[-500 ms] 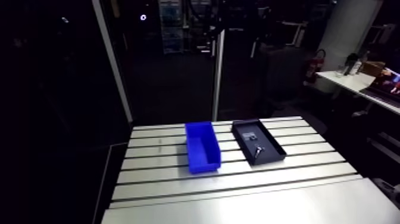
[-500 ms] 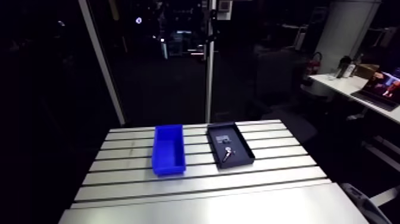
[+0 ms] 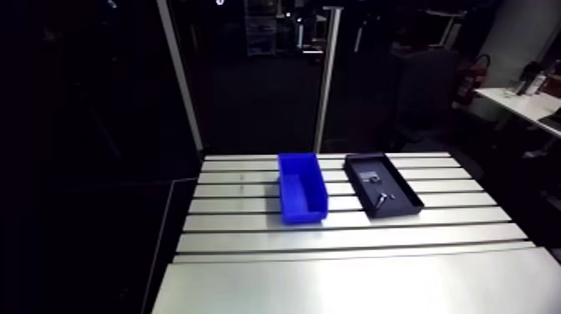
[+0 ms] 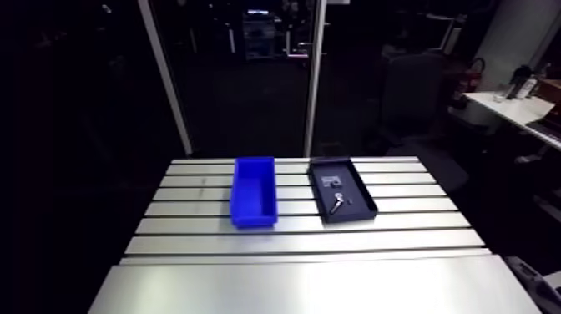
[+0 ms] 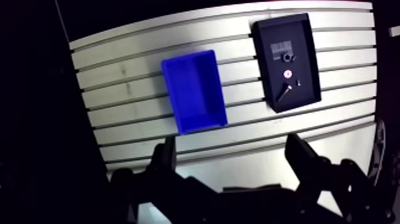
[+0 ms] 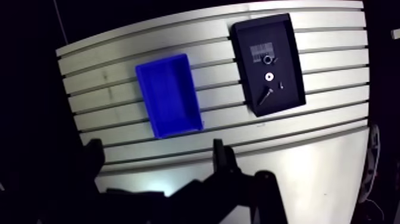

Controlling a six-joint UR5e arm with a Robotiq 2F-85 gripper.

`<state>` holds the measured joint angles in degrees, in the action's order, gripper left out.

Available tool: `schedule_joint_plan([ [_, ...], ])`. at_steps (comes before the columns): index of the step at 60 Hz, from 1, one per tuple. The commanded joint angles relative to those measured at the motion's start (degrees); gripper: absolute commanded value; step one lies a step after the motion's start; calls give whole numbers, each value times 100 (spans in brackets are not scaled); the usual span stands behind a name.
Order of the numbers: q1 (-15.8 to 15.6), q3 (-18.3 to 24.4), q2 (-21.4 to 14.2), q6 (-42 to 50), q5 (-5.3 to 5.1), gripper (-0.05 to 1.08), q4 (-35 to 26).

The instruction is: Pick up the M10 bolt from the tray and put it into the blue bin.

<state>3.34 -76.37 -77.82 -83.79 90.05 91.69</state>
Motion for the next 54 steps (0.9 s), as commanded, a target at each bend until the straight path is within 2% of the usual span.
schedule_joint_plan([
  [1,-35,38,17,25,8,1,-7],
  [54,32,-47,-129,-10,25,1,-42],
])
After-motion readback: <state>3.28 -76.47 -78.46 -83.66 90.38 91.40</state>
